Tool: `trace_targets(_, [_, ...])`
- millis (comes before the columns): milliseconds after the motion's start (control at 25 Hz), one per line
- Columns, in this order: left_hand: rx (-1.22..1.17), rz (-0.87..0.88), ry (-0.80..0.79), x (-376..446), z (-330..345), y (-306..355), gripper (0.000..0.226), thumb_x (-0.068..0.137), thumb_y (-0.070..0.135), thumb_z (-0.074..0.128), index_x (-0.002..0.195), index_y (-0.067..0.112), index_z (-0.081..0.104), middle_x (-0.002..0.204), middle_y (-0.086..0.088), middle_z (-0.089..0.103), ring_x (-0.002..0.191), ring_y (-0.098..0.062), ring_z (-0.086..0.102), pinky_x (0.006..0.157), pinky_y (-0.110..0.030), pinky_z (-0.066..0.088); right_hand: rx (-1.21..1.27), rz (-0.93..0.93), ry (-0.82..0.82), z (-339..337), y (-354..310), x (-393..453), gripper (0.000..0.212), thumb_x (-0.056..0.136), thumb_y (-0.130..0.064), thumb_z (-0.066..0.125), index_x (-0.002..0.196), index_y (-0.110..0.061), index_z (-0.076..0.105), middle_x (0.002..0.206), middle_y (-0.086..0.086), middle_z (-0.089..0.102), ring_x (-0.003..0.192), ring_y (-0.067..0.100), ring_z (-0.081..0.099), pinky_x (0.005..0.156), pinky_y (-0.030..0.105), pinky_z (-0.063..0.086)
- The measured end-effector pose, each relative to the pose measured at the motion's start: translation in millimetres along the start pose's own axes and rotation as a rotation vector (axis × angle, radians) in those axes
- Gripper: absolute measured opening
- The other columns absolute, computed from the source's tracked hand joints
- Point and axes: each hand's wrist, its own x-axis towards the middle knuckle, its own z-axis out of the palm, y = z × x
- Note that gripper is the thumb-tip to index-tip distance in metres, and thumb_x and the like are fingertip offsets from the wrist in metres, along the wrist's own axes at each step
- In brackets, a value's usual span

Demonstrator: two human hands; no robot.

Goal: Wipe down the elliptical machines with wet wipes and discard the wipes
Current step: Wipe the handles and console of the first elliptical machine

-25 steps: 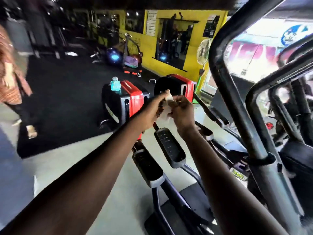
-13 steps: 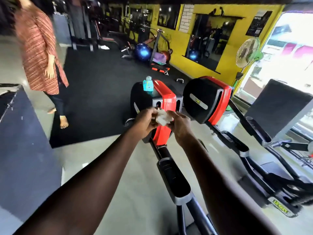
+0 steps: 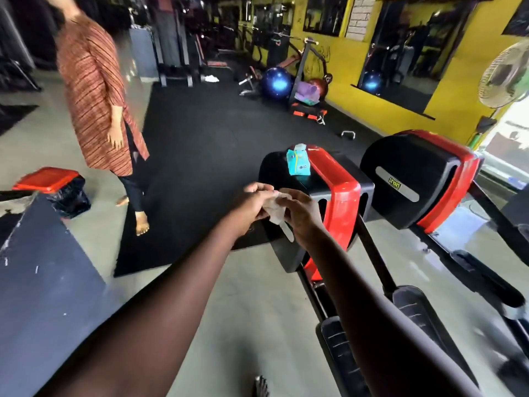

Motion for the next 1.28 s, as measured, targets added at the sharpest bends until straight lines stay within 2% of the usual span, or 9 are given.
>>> trace_targets(240, [0.107, -0.015, 0.073, 198.4, -29.3, 46.2, 0.033, 0.089, -0.012, 0.046, 0.078, 0.018, 0.052, 0.080, 0.001, 0.054, 0.071, -0.008, 0.051, 0.058, -0.020, 0.044, 0.097, 0.088, -0.052, 56.6, -5.0, 208.8, 0.023, 0.085, 0.006, 0.056, 0.105, -0.002, 0.062, 0.096, 0.019, 0.066, 0.087, 0.028, 0.065, 0.071, 0.033, 0.055])
trace_targets(360, [0.060, -0.039, 0.143, 278.7, -47.6, 62.3, 0.026, 0.091, 0.000, 0.052, 0.078, 0.023, 0.054, 0.077, 0.003, 0.055, 0.068, -0.007, 0.052, 0.052, -0.016, 0.044, 0.015, 0.078, -0.064, 89.3, -9.2, 293.0, 0.026, 0.084, 0.008, 0.056, 0.106, -0.003, 0.061, 0.093, 0.017, 0.066, 0.087, 0.027, 0.065, 0.075, 0.033, 0.056])
trace_targets(480, [0.039, -0.059, 0.152, 371.2, -75.0, 66.8, 0.011, 0.093, 0.008, 0.058, 0.089, 0.018, 0.055, 0.077, 0.004, 0.056, 0.068, -0.006, 0.051, 0.055, -0.018, 0.043, -0.018, 0.086, -0.060, 125.1, -3.9, 386.3, 0.027, 0.079, 0.009, 0.057, 0.103, -0.003, 0.063, 0.088, 0.014, 0.067, 0.086, 0.028, 0.066, 0.068, 0.031, 0.055])
trace_targets(680, [0.051, 0.001, 0.101, 524.3, -137.7, 93.2, 0.011, 0.091, 0.007, 0.059, 0.091, 0.019, 0.060, 0.078, 0.003, 0.061, 0.069, -0.009, 0.056, 0.054, -0.017, 0.047, -0.013, 0.082, -0.041, 194.4, -3.4, 522.6, 0.011, 0.085, 0.002, 0.063, 0.080, -0.008, 0.061, 0.079, 0.009, 0.064, 0.079, 0.020, 0.064, 0.065, 0.026, 0.053])
trace_targets(760, [0.028, -0.061, 0.011, 582.5, -161.9, 113.5, 0.006, 0.093, 0.017, 0.061, 0.091, 0.022, 0.060, 0.082, 0.004, 0.062, 0.074, -0.008, 0.058, 0.062, -0.023, 0.050, -0.006, 0.071, -0.032, 225.7, -7.5, 577.3, 0.009, 0.085, 0.002, 0.064, 0.082, -0.006, 0.060, 0.082, 0.012, 0.065, 0.082, 0.022, 0.065, 0.067, 0.026, 0.053])
trace_targets(880, [0.062, -0.070, -0.019, 674.4, -185.2, 140.4, 0.018, 0.092, 0.007, 0.059, 0.084, 0.022, 0.059, 0.083, 0.004, 0.063, 0.075, -0.007, 0.058, 0.064, -0.022, 0.048, -0.005, 0.042, -0.009, 258.2, -20.2, 660.0, 0.013, 0.086, 0.005, 0.061, 0.085, -0.007, 0.059, 0.084, 0.011, 0.066, 0.082, 0.020, 0.066, 0.071, 0.026, 0.054])
trace_targets(1120, [0.068, -0.041, -0.043, 852.8, -194.3, 166.1, 0.026, 0.087, -0.001, 0.054, 0.081, 0.022, 0.063, 0.080, 0.004, 0.066, 0.074, -0.010, 0.060, 0.065, -0.024, 0.048, -0.033, 0.060, 0.054, 285.9, -23.0, 824.9, 0.014, 0.094, -0.007, 0.052, 0.084, -0.010, 0.062, 0.075, 0.007, 0.064, 0.060, 0.015, 0.060, 0.050, 0.021, 0.049])
trace_targets(1200, [0.102, -0.050, -0.060, 919.7, -188.7, 174.9, 0.020, 0.087, 0.006, 0.053, 0.083, 0.022, 0.064, 0.080, 0.002, 0.065, 0.073, -0.013, 0.059, 0.065, -0.025, 0.048, -0.032, 0.024, 0.052, 289.3, -22.7, 892.0, 0.003, 0.090, -0.005, 0.058, 0.091, -0.004, 0.061, 0.073, 0.010, 0.062, 0.051, 0.012, 0.056, 0.045, 0.018, 0.045])
trace_targets(1280, [0.159, -0.065, -0.072, 983.6, -180.1, 188.6, 0.008, 0.089, 0.021, 0.060, 0.091, 0.021, 0.068, 0.081, 0.001, 0.065, 0.073, -0.013, 0.060, 0.063, -0.025, 0.050, -0.011, 0.019, 0.062, 291.5, -27.8, 962.6, 0.010, 0.087, 0.001, 0.059, 0.096, -0.003, 0.062, 0.075, 0.010, 0.064, 0.056, 0.013, 0.058, 0.048, 0.018, 0.046])
